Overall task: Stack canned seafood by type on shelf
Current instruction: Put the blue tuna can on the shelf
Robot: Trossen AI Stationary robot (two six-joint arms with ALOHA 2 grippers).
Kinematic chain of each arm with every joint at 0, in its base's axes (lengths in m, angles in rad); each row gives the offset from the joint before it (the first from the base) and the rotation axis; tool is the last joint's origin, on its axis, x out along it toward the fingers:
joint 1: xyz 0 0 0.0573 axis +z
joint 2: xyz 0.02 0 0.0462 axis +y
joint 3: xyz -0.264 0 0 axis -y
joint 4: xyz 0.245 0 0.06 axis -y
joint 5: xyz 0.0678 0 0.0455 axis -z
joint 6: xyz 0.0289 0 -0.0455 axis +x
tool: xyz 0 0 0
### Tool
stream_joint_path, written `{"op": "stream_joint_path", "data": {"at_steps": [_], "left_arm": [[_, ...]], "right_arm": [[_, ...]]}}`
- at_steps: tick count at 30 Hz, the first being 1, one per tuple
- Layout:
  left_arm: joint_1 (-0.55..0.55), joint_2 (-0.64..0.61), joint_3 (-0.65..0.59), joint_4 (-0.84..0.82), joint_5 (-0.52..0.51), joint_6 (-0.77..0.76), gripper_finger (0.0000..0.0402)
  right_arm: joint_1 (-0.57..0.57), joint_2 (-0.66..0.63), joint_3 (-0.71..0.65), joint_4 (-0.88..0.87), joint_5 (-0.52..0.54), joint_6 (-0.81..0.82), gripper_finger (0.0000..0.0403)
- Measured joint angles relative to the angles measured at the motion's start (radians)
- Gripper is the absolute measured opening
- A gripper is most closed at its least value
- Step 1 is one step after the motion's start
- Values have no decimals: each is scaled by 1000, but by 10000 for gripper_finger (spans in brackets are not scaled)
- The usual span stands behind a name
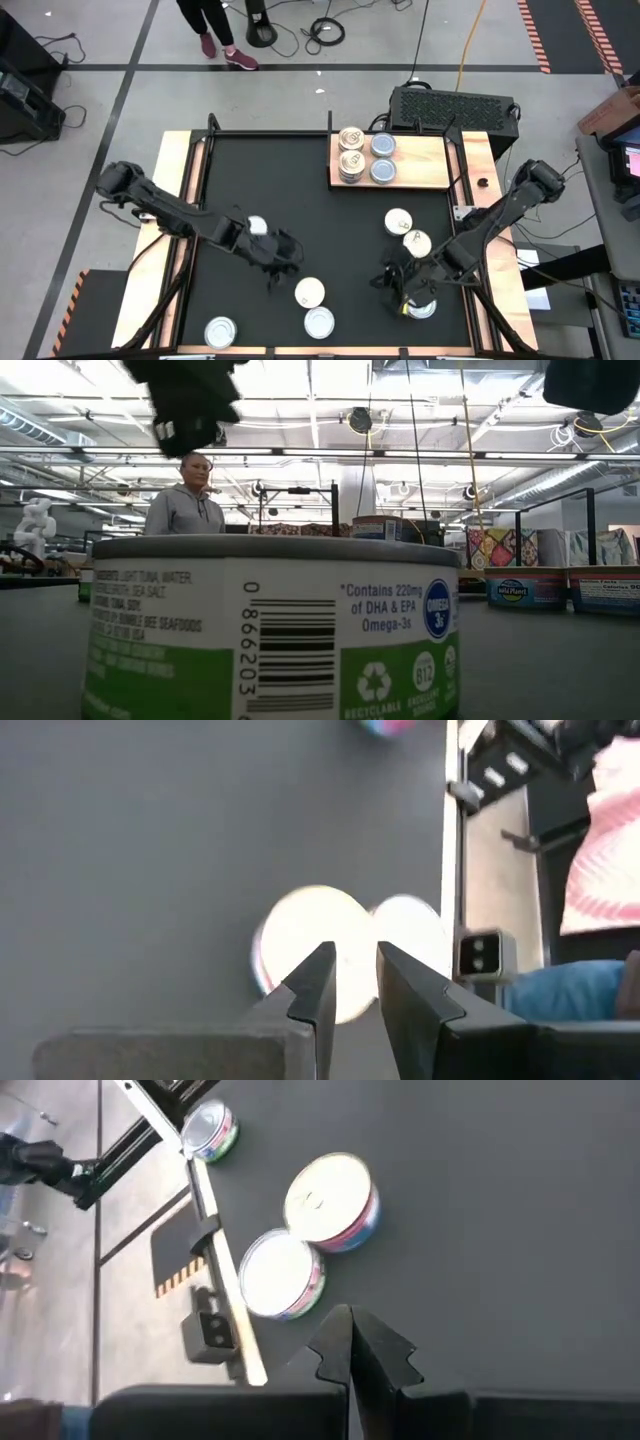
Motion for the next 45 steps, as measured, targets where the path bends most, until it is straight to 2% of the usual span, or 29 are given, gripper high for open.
{"op": "stream_joint_path", "data": {"at_steps": [9, 16, 22, 29, 34, 39, 45], "left_arm": [[-79, 175, 0, 158, -82, -101, 77], [-84, 208, 0, 169, -104, -98, 77], [-83, 208, 0, 166, -121, 32, 77], [-82, 208, 0, 166, -196, 32, 79], [-64, 216, 0, 171, -197, 32, 112], [-35, 280, 0, 248, -156, 32, 154], [-3, 331, 0, 284, -75, 8, 160]], "right_arm": [[18, 210, 255, -44, 6, -44, 0], [42, 329, 434, -191, 11, -99, 0], [40, 368, 440, -191, -17, -98, 0], [42, 376, 440, -193, -41, -123, 0], [42, 376, 440, -208, -41, -150, 0], [44, 376, 441, -248, -46, -151, 0], [64, 376, 441, -300, -73, -145, 0]]}}
